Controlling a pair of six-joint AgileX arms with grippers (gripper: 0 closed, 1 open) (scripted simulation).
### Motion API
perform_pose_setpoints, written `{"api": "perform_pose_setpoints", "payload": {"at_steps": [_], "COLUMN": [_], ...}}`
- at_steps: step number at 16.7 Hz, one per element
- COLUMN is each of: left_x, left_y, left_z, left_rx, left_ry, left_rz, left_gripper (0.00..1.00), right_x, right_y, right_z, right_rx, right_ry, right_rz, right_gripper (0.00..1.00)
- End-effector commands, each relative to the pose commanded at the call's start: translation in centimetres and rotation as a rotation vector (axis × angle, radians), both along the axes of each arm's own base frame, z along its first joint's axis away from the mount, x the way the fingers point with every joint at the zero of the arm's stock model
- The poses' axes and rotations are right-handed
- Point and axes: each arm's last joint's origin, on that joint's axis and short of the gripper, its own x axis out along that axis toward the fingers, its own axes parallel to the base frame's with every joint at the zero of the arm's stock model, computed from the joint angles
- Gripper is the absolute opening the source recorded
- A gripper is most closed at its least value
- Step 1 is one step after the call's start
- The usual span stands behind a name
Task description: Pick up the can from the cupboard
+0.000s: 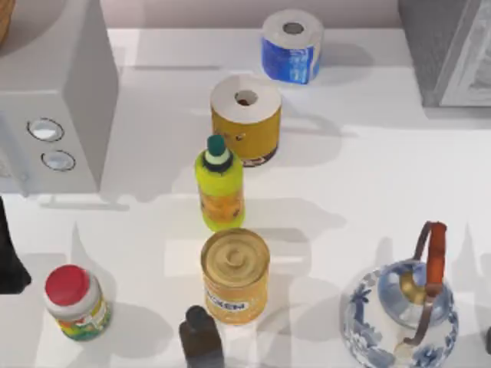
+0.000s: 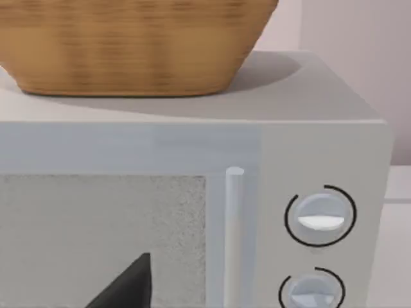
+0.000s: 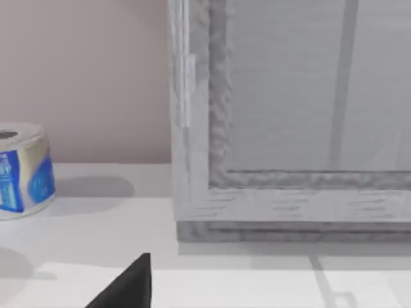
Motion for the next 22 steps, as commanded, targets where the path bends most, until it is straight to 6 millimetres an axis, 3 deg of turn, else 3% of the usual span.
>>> {"api": "perform_pose_setpoints", "payload": {"at_steps": [4, 7, 14, 18, 22], "left_x": [0.0, 0.0, 0.0, 0.0, 0.0], "left_y": [0.0, 0.0, 0.0, 0.0, 0.0], "left_z": [0.0, 0.0, 0.0, 0.0, 0.0], "left_rx": [0.000, 0.000, 0.000, 0.000, 0.000], "left_ry": [0.000, 0.000, 0.000, 0.000, 0.000], "left_rz": [0.000, 0.000, 0.000, 0.000, 0.000], "left_gripper": [1.00, 1.00, 1.00, 1.00, 1.00], "right_x": [0.0, 0.0, 2.2, 5.5, 9.3], "right_y": [0.0, 0.2, 0.9, 1.7, 2.8], "right_z": [0.8, 3.8, 17.1, 24.4, 30.0], "right_rx": [0.000, -0.001, -0.002, -0.002, -0.002], "right_ry": [0.002, 0.011, 0.002, 0.001, 0.000], "right_rz": [0.001, 0.001, -0.003, -0.003, -0.002], "right_gripper": [1.00, 1.00, 1.00, 1.00, 1.00]}}
